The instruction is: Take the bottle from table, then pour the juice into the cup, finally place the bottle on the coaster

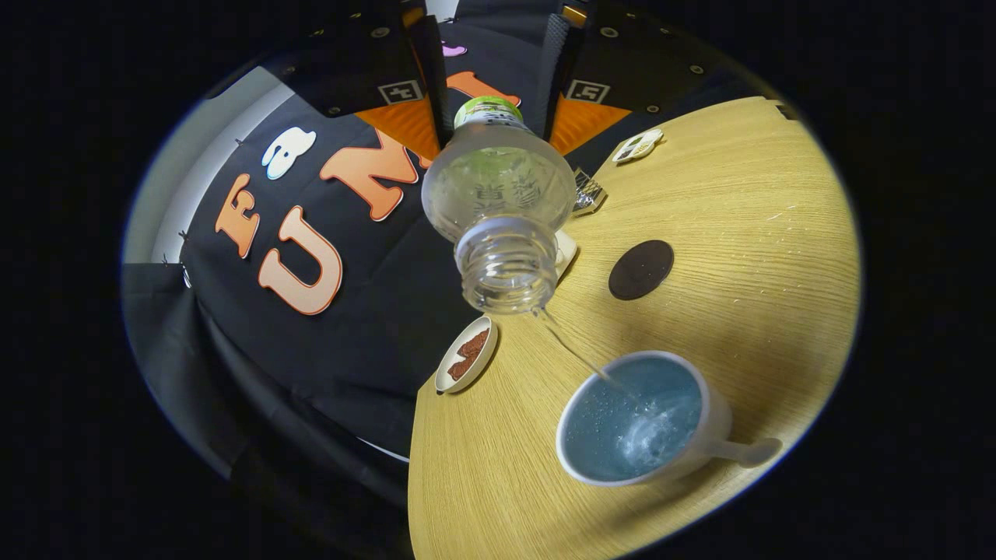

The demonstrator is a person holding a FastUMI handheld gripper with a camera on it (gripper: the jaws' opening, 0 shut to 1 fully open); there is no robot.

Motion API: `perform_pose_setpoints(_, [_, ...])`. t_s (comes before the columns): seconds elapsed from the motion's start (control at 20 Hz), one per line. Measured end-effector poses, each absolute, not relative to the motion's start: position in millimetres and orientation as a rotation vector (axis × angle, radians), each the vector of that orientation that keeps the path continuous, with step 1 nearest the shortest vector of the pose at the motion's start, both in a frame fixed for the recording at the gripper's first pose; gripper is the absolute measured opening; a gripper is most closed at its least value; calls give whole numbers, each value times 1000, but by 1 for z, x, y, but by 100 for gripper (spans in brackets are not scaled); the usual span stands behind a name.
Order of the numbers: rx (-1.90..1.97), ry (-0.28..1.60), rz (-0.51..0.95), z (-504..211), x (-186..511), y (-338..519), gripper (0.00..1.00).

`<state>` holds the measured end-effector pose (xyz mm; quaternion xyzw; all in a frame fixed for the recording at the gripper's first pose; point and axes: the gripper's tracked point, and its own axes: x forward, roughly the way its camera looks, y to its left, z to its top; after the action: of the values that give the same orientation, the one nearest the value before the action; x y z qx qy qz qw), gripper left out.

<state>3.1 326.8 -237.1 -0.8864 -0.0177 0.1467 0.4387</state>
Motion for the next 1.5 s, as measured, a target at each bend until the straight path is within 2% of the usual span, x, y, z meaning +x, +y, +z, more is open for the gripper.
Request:
perform_pose_setpoints(0.95, [-2174,-9,377,-244,-7,325,52])
perform_pose_setpoints(1.5, [-1894,106,398,-264,-15,310,52])
